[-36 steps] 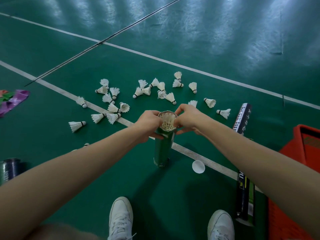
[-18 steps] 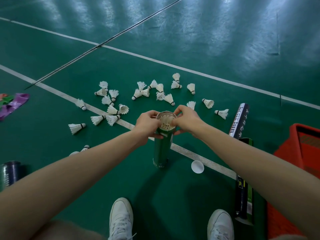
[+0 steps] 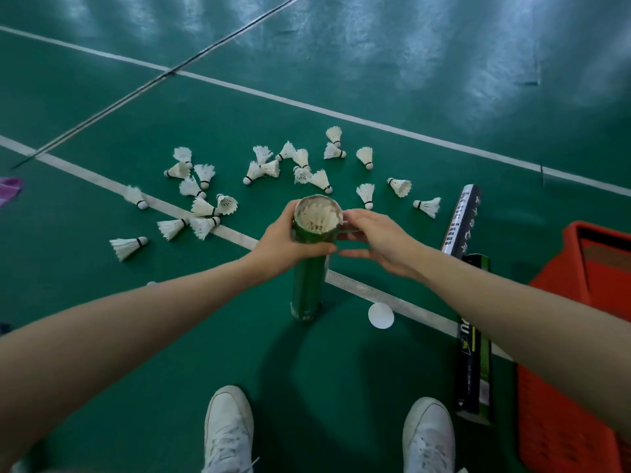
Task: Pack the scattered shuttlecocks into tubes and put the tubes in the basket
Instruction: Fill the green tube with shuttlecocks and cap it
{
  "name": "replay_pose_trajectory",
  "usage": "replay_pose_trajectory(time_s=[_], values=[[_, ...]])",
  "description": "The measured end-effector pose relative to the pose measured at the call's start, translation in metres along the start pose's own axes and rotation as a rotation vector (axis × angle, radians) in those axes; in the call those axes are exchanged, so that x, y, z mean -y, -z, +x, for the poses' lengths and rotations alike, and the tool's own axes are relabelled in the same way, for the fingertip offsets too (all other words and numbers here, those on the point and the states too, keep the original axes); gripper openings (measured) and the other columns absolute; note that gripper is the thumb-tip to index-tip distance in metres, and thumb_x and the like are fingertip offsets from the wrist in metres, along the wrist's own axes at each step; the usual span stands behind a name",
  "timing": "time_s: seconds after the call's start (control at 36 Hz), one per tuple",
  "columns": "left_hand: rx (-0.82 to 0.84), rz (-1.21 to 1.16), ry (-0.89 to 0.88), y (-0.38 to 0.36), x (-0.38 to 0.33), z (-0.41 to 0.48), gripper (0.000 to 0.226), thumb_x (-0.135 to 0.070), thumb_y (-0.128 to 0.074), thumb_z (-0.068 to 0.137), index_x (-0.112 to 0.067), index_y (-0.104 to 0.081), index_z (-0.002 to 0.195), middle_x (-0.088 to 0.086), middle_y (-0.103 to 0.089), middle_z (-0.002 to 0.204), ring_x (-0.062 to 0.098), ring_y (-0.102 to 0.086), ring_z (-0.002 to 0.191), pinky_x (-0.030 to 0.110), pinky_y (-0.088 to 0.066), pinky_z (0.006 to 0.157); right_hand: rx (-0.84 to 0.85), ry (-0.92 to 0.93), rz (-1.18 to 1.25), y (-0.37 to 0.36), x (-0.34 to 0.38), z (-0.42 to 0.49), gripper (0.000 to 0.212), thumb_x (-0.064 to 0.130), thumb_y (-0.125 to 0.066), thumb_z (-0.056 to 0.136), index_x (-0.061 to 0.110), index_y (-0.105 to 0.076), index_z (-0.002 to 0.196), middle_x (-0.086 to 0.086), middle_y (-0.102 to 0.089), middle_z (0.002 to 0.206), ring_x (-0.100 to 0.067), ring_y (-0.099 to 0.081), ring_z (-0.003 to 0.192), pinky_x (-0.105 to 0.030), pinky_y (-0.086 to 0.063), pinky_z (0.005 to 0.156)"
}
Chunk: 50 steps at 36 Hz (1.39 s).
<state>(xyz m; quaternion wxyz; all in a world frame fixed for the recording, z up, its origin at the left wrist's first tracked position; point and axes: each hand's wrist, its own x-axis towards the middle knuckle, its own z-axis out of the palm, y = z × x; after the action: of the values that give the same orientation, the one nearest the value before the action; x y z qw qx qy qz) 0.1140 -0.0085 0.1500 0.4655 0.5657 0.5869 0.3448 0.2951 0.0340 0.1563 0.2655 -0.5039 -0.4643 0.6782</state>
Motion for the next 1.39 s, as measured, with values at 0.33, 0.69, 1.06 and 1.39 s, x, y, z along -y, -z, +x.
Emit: replay_pose_trajectory(time_s=[0.33, 0.69, 1.06, 1.39], values=[[-0.2, -0.084, -0.228, -0.068, 0.035, 0.057, 0.067, -0.021, -0.081, 0.07, -0.026, -0.039, 0.123, 0.001, -0.055, 0.121, 0.007, -0.055, 0.111, 0.016, -0.045, 0.096, 0.011, -0.216, -1.402, 0.091, -0.171, 0.058, 0.052, 0.02, -0.056, 0.09, 0.014, -0.036, 0.137, -0.012, -0.038, 0.133, -0.032, -0.033, 0.125, -0.046, -0.041, 0.098], [-0.205, -0.035, -0.261, -0.094, 0.039, 0.091, 0.076, -0.037, -0.079, 0.067, -0.027, -0.041, 0.132, -0.004, -0.051, 0.124, 0.008, -0.051, 0.116, 0.035, -0.044, 0.103, -0.065, -0.273, -1.164, 0.078, -0.258, 0.064, 0.062, 0.001, -0.049, 0.088, 0.023, -0.028, 0.142, -0.008, -0.011, 0.153, -0.031, -0.012, 0.141, -0.048, -0.039, 0.102], [-0.188, -0.047, -0.227, -0.088, 0.042, 0.085, 0.077, -0.043, -0.078, 0.065, -0.033, -0.038, 0.131, 0.0, -0.051, 0.128, 0.013, -0.052, 0.12, 0.041, -0.043, 0.105, -0.403, -0.037, -0.899, 0.081, -0.224, 0.073, 0.052, 0.019, -0.059, 0.085, 0.02, -0.046, 0.136, -0.011, -0.039, 0.126, -0.03, -0.038, 0.112, -0.035, -0.035, 0.096], [-0.149, 0.037, -0.091, -0.062, 0.018, 0.036, 0.063, -0.025, -0.084, 0.07, -0.031, -0.044, 0.118, -0.011, -0.063, 0.108, 0.008, -0.06, 0.099, 0.019, -0.047, 0.084, -0.52, 0.577, -0.43, 0.045, 0.021, 0.034, 0.044, 0.025, -0.059, 0.089, 0.026, -0.049, 0.132, 0.001, -0.046, 0.121, -0.018, -0.052, 0.107, -0.034, -0.047, 0.094]])
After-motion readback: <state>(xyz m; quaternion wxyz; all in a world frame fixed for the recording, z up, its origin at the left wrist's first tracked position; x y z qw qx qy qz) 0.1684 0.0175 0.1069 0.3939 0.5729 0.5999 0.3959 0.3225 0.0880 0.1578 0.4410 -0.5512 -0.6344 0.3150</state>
